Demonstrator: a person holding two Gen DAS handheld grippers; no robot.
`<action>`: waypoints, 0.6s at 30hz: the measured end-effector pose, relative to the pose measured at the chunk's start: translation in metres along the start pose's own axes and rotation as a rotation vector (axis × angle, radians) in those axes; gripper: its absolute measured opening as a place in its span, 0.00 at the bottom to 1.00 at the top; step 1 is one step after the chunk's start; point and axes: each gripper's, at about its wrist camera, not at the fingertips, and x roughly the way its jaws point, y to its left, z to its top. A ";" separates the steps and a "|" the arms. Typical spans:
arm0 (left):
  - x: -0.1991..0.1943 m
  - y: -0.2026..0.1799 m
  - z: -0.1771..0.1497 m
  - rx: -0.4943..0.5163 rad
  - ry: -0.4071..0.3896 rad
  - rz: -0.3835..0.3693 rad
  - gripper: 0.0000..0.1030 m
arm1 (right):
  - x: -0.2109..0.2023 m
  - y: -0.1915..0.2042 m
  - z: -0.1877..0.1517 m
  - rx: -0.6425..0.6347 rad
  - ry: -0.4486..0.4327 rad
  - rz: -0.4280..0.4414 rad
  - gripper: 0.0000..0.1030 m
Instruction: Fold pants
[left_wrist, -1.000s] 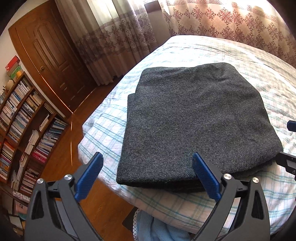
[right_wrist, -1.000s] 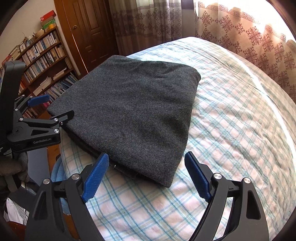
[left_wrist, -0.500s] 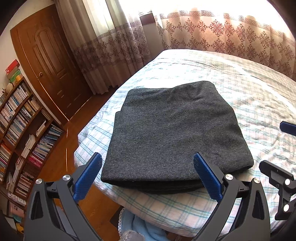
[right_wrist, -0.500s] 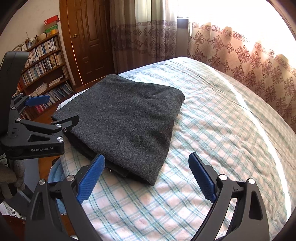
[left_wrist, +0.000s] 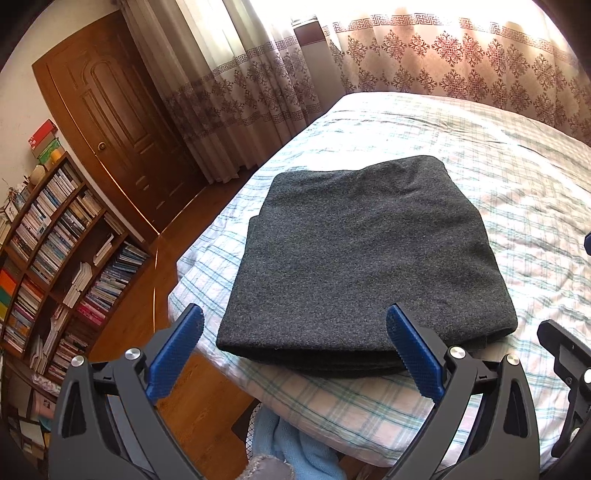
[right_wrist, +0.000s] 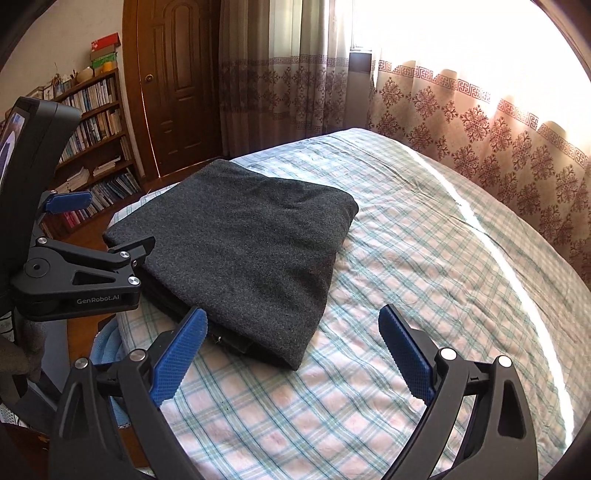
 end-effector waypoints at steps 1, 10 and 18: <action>0.000 -0.001 0.000 0.001 0.003 -0.007 0.98 | -0.001 0.002 0.000 -0.006 -0.004 -0.002 0.91; 0.005 -0.004 -0.001 0.023 0.013 0.001 0.98 | -0.003 0.005 0.001 -0.009 -0.016 -0.007 0.91; 0.009 -0.001 0.000 0.024 0.014 0.010 0.98 | -0.002 0.007 0.001 -0.009 -0.012 -0.006 0.91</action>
